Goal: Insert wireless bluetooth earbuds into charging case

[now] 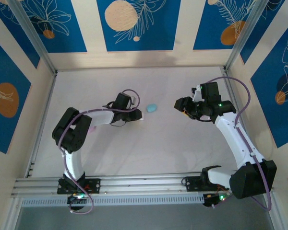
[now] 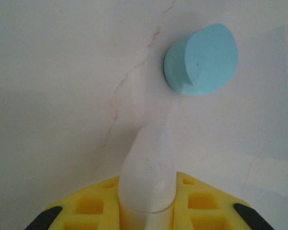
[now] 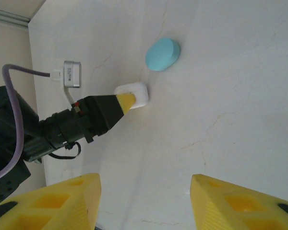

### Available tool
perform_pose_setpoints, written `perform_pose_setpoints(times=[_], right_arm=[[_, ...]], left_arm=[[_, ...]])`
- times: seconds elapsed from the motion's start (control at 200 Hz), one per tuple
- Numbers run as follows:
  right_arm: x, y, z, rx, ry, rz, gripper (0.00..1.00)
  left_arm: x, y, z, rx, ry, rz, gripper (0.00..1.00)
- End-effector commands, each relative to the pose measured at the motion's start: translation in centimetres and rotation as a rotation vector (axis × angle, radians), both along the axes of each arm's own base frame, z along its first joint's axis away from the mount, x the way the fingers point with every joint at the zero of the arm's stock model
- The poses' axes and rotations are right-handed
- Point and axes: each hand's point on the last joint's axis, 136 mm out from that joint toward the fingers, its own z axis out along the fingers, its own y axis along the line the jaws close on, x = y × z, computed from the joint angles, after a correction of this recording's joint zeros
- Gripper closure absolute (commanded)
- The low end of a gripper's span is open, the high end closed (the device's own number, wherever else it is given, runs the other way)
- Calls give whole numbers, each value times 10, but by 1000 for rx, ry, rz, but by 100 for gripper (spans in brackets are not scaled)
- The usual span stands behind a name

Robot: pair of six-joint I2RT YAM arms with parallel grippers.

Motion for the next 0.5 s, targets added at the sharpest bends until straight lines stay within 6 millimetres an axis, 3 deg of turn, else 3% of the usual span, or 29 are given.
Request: perform_pose_setpoints(times=[0.0, 0.135, 0.25, 0.32, 0.495], right_arm=[[-6, 3, -2, 31, 18, 6, 47], [-6, 5, -3, 39, 26, 6, 48], [-6, 6, -3, 45, 25, 9, 47], [-6, 7, -2, 46, 22, 11, 48], [-4, 9, 1, 53, 9, 27, 47]], left_arm=[[8, -6, 1, -63, 30, 1, 77], [19, -7, 1, -126, 39, 35, 66], [22, 1, -2, -77, 52, 40, 46], [20, 8, 0, -4, 50, 21, 42], [13, 49, 18, 235, -10, 31, 30]])
